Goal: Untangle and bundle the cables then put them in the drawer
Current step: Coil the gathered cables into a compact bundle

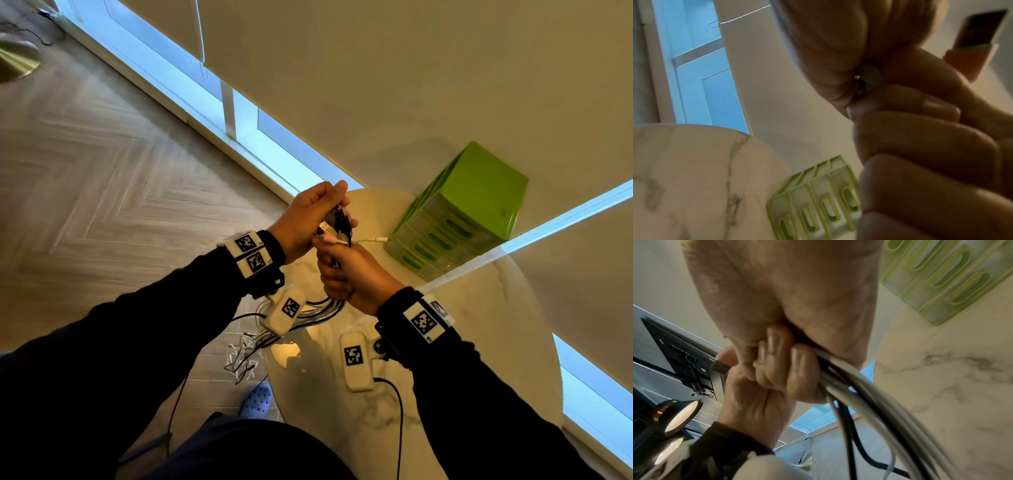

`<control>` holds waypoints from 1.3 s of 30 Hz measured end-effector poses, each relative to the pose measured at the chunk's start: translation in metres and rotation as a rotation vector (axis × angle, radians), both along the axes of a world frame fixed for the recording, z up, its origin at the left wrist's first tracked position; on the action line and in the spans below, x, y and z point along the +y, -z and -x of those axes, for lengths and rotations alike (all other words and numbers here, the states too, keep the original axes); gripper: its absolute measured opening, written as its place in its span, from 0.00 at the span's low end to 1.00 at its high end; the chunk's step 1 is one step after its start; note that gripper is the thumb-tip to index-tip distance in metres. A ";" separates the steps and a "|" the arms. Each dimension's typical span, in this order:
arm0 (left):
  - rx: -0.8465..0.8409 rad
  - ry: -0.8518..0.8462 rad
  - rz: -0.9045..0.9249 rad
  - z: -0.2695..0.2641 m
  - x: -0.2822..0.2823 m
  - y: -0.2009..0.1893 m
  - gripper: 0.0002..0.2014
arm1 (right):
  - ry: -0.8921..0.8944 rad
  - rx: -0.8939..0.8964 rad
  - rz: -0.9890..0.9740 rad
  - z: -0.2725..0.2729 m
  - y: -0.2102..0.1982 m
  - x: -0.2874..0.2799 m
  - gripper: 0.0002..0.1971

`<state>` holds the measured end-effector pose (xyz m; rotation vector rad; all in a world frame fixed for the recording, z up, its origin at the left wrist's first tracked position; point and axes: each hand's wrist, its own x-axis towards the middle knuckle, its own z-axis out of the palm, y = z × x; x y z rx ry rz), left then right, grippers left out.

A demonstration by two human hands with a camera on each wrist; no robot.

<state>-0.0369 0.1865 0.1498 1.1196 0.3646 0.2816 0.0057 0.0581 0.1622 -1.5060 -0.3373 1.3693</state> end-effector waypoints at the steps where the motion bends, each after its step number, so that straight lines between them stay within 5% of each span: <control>1: 0.011 0.002 0.009 0.002 -0.001 -0.002 0.19 | 0.016 -0.005 -0.003 0.000 0.000 0.000 0.23; 6: -0.021 0.126 0.122 0.026 -0.004 0.035 0.36 | 0.205 0.038 -0.119 -0.006 -0.005 0.002 0.24; 8: 0.048 0.383 -0.078 0.046 -0.012 0.061 0.33 | 0.248 0.060 -0.180 -0.009 -0.010 0.004 0.23; 11: 0.216 0.744 -0.499 0.069 -0.027 0.081 0.14 | 0.239 0.042 -0.204 -0.015 -0.016 0.005 0.23; 13: 0.256 0.723 -0.673 0.079 -0.029 0.085 0.11 | 0.228 -0.003 -0.202 -0.022 -0.021 0.003 0.23; 18: 0.178 0.429 -0.677 0.094 -0.023 0.075 0.15 | 0.465 -0.075 -0.230 -0.061 -0.038 -0.007 0.21; 21: 0.133 0.401 -0.911 0.089 -0.021 0.058 0.26 | 0.580 0.017 -0.271 -0.074 -0.042 -0.017 0.23; 25: 0.165 0.470 -1.194 0.072 -0.015 0.045 0.29 | 0.452 -0.011 -0.169 -0.065 -0.044 -0.028 0.23; 29: 0.127 0.571 -1.386 0.055 -0.020 0.020 0.21 | 0.276 -0.057 -0.026 -0.054 -0.033 -0.048 0.15; 35: 0.067 0.572 -1.460 0.019 -0.034 0.010 0.18 | 0.141 0.017 0.161 -0.037 -0.020 -0.082 0.23; 39: 0.059 0.558 -1.429 0.001 -0.047 0.014 0.24 | 0.101 0.041 0.147 -0.030 -0.013 -0.096 0.20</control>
